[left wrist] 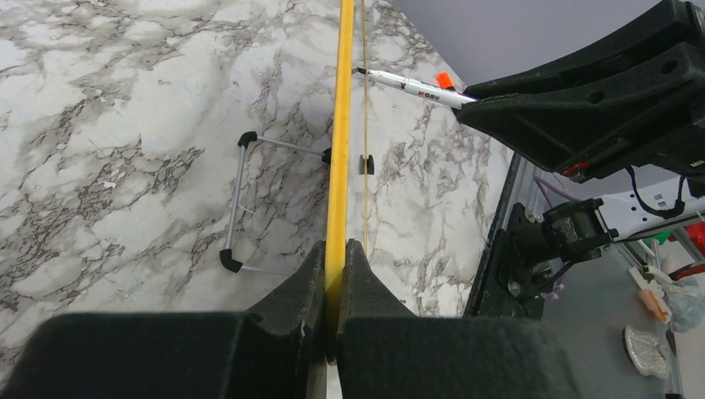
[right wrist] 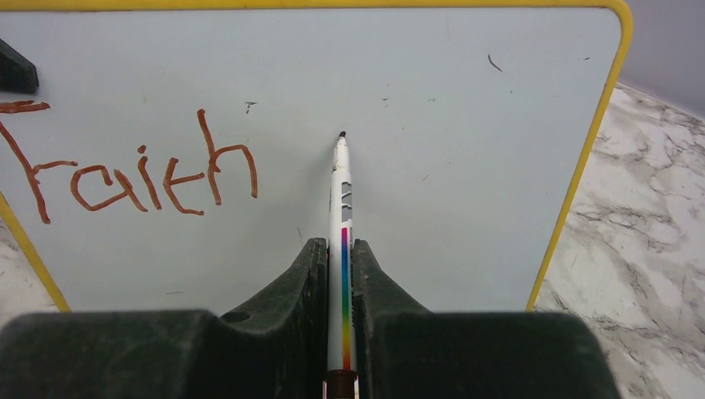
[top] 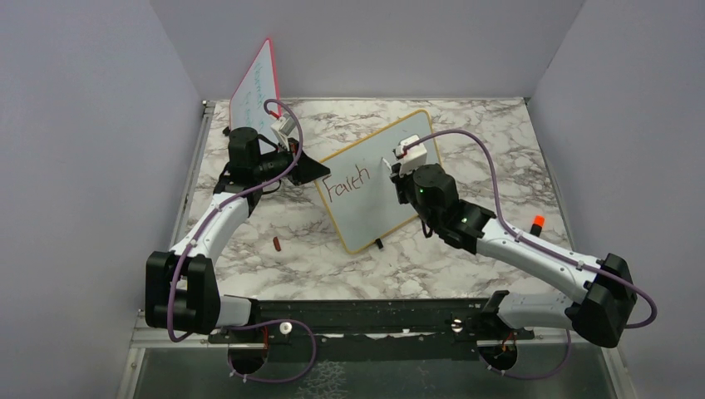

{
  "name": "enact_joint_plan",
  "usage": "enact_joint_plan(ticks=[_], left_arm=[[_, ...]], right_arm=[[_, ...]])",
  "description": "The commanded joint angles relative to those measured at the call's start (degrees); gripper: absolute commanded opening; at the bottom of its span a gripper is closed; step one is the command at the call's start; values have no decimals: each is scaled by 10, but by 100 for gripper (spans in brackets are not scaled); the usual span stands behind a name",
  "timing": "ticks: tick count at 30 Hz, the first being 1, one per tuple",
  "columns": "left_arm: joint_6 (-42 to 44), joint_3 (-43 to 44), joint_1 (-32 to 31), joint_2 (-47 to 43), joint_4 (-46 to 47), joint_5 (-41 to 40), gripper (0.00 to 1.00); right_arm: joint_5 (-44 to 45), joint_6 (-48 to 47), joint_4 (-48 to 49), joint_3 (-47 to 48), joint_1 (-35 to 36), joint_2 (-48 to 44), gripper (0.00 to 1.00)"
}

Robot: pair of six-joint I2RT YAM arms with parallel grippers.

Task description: Write a sentence on the whiteboard

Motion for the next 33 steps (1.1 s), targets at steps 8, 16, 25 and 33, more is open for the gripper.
enact_joint_plan(ticks=[8,16,25,33], left_arm=[[37,-4,-15,17,-49,5,0],[37,-4,-15,18,-49,-1,0],[36,-4,-15,18,-51,-7,0],[36,-4,-15,18,-51,-7,0]], right_arm=[[-33,4,14,21,-9,18,1],[-16,2,0,15,-10,-7,1],[-18,8,-30,2,-10,-29,1],[-15,25,-30,-1,-9,-19,1]])
